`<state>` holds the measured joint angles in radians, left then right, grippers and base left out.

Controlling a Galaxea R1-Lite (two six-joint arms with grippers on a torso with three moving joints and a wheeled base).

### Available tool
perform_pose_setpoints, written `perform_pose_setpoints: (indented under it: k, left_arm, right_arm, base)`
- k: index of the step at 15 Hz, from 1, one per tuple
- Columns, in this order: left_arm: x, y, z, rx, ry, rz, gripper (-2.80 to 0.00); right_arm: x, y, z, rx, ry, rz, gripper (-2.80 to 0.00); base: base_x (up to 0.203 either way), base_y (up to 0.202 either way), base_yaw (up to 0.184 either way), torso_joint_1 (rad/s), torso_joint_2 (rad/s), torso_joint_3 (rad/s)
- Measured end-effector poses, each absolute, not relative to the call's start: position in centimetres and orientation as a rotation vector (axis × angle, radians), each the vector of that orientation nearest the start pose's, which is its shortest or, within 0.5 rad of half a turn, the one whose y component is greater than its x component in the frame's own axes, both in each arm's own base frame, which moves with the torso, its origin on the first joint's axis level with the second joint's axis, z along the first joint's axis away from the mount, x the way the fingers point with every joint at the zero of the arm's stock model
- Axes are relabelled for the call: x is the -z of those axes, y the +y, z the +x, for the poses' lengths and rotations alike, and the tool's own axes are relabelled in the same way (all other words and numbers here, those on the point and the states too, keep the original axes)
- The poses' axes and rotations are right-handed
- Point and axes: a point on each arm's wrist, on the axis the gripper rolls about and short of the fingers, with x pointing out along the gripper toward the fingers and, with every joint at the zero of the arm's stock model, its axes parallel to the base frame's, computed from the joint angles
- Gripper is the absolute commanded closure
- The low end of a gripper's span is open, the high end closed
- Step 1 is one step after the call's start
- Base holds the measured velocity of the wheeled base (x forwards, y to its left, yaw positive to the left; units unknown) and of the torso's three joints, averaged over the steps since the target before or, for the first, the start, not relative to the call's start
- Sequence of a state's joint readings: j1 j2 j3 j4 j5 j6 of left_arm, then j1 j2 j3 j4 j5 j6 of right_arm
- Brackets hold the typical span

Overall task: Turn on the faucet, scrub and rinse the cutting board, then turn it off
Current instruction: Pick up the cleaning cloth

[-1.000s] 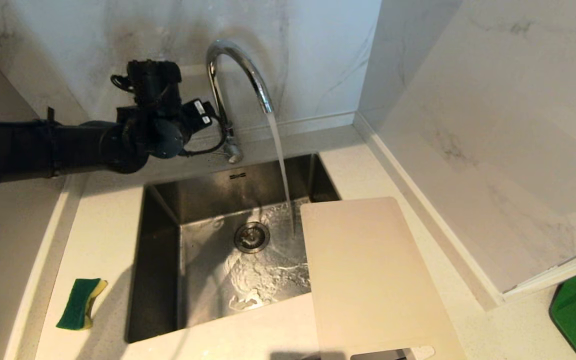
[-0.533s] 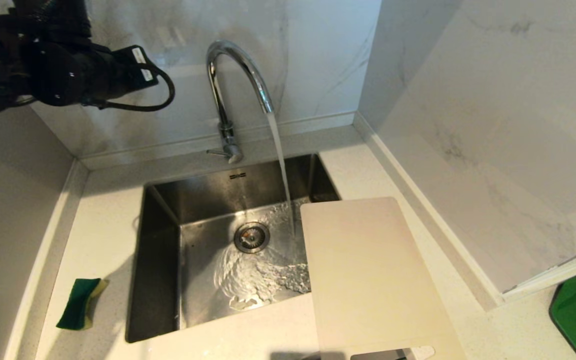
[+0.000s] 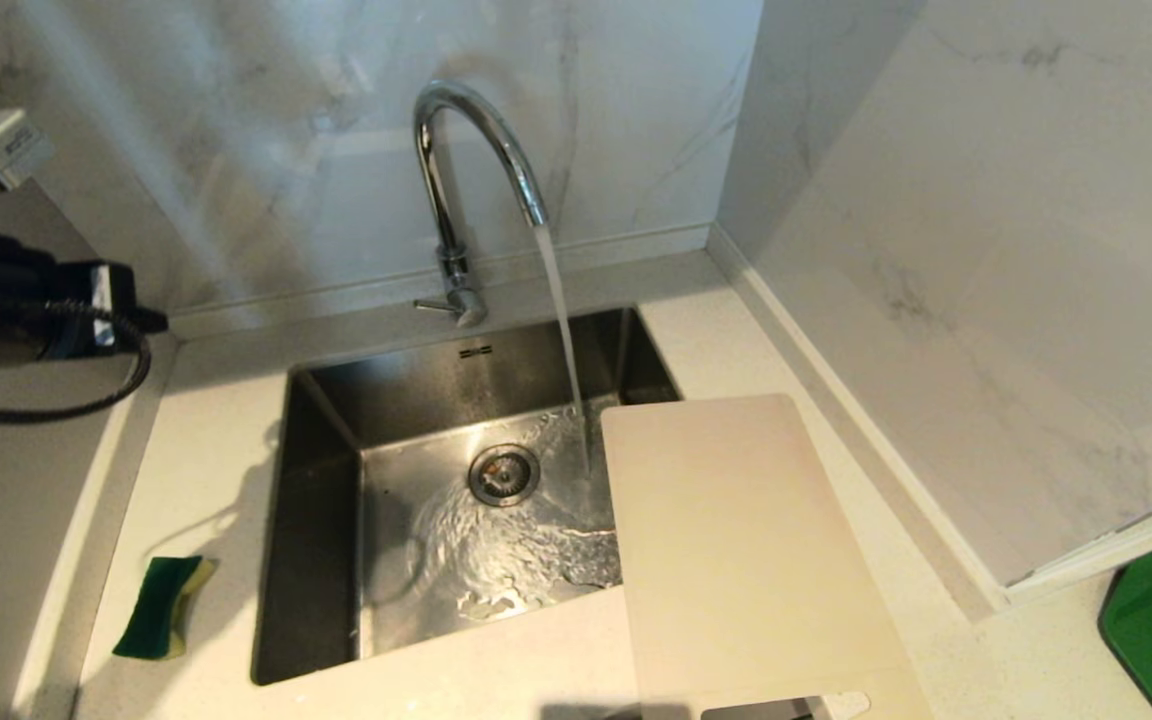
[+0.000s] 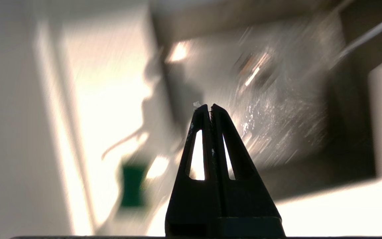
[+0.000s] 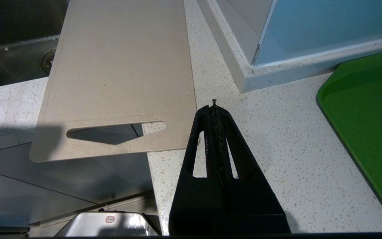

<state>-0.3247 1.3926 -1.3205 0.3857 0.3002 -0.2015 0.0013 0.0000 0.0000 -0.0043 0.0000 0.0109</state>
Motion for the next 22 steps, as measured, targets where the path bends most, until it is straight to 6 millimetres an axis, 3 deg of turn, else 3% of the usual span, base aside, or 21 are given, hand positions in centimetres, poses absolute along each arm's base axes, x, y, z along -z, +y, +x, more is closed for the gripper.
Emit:
perform_pose_setpoints:
  k: [6,9,14,19,20,22]
  left_arm:
    - [-20.4,-3.0,15.7,-0.131,0.786,0.004,0.00]
    - [-17.4,-2.7,14.8,-0.172,0.893,-0.011,0.00]
    - [-14.5,-2.9,16.8,-0.190,0.969,-0.054,0.00]
    - [-12.6,-1.1,20.2,-0.231,0.971,-0.101,0.00]
    - [-12.5,-1.1,20.6,-0.234,0.977,-0.103,-2.80]
    - [-12.2,-1.0,21.4,-0.240,0.986,-0.105,-2.80]
  right_arm:
    - [-7.6,0.0,-2.3,-0.001,-0.004,0.011,0.00]
    - [-7.6,0.0,-2.3,-0.001,-0.004,0.010,0.00]
    - [-7.6,0.0,-2.3,-0.001,-0.004,0.010,0.00]
    - [-7.6,0.0,-2.3,-0.001,-0.004,0.010,0.00]
    - [-7.6,0.0,-2.3,-0.001,-0.004,0.011,0.00]
    - [-7.6,0.0,-2.3,-0.001,-0.004,0.011,0.00]
  base:
    - [0.000,0.000,0.000,0.000,0.00,0.000]
    - [0.000,0.000,0.000,0.000,0.00,0.000]
    - [0.000,0.000,0.000,0.000,0.00,0.000]
    - [0.000,0.000,0.000,0.000,0.00,0.000]
    - [0.000,0.000,0.000,0.000,0.00,0.000]
    - [0.000,0.000,0.000,0.000,0.00,0.000]
